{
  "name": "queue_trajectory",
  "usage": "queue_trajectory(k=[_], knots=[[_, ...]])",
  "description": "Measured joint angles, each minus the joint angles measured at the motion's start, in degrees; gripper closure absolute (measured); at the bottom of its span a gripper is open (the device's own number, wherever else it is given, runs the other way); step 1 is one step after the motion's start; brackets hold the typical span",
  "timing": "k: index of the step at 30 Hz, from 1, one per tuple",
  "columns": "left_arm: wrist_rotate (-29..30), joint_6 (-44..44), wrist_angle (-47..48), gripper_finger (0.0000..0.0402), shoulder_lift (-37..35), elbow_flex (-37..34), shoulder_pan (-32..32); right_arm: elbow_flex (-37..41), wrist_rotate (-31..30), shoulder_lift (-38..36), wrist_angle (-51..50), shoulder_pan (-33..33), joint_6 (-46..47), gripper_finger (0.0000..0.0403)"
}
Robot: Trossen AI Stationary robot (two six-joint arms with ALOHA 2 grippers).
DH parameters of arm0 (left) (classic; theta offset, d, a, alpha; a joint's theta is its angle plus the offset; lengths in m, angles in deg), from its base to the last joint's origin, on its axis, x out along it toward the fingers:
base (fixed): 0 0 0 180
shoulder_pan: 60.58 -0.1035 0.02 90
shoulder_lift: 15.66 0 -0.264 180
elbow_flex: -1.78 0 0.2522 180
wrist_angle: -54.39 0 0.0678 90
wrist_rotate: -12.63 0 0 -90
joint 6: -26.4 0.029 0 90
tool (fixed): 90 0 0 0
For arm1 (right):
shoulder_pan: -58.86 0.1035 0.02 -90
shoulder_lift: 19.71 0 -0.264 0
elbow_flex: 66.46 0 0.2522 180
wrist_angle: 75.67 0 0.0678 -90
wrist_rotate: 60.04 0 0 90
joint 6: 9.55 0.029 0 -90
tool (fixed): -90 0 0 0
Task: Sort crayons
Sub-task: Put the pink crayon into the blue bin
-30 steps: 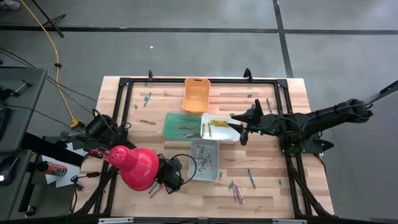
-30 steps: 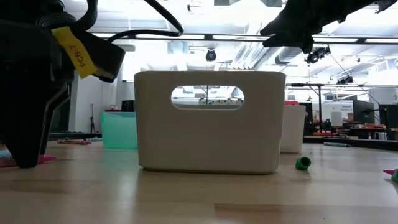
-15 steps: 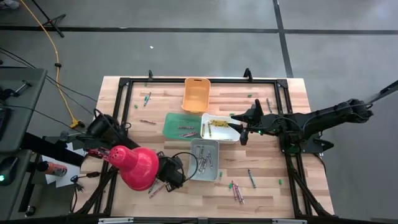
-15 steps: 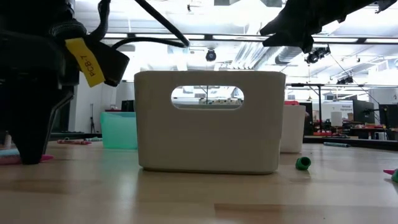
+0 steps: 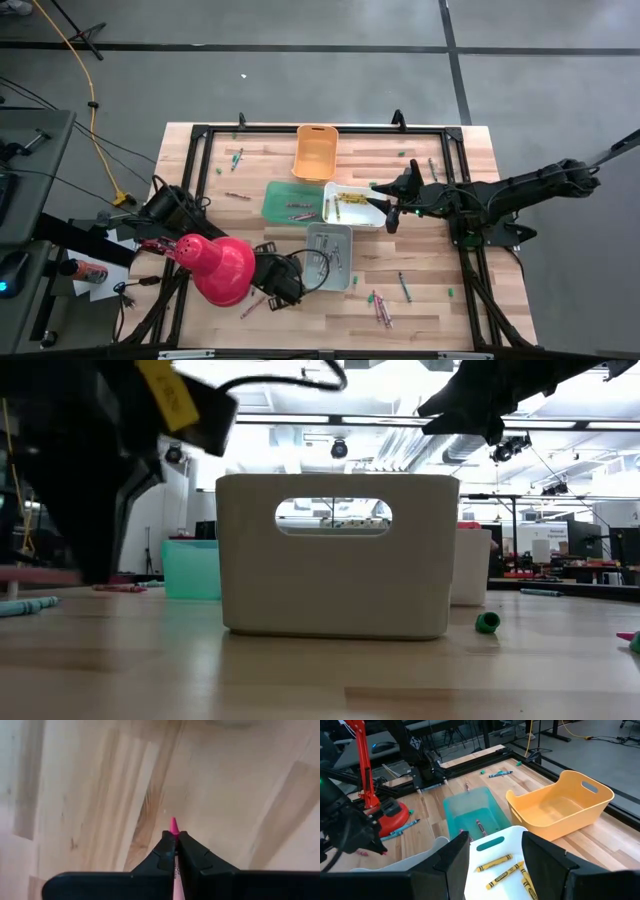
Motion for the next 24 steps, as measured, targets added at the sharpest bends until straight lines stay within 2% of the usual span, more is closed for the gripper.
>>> queue_trajectory(k=[6, 10, 15, 20, 22, 24], knots=[[3.89, 3.26, 4.26, 0.0401, -0.14, 3.65, -0.03, 0.0, 0.02, 0.0, 0.0, 0.02, 0.0, 0.0226], [9.4, 6.37, 6.84, 0.0401, -0.33, 5.71, 0.01, 0.0, 0.04, 0.0, 0.0, 0.02, 0.0, 0.0226], [22.58, 10.14, 7.03, 0.0401, -2.42, 5.89, 0.6, 0.0, 0.04, 0.0, -0.08, 0.0, 0.0, 0.0226], [38.29, 11.64, 6.95, 0.0401, -4.96, 5.82, 0.6, 0.0, 0.07, 0.0, -0.46, 0.0, 0.0, 0.0226], [44.94, 11.33, 5.6, 0.0401, -6.28, 4.61, 0.53, 0.0, 0.08, 0.0, -0.46, 0.01, 0.0, 0.0226], [49.16, 11.23, 3.03, 0.0401, -7.96, 2.2, 0.04, 0.0, 0.09, 0.0, -0.49, 0.0, 0.0, 0.0226]])
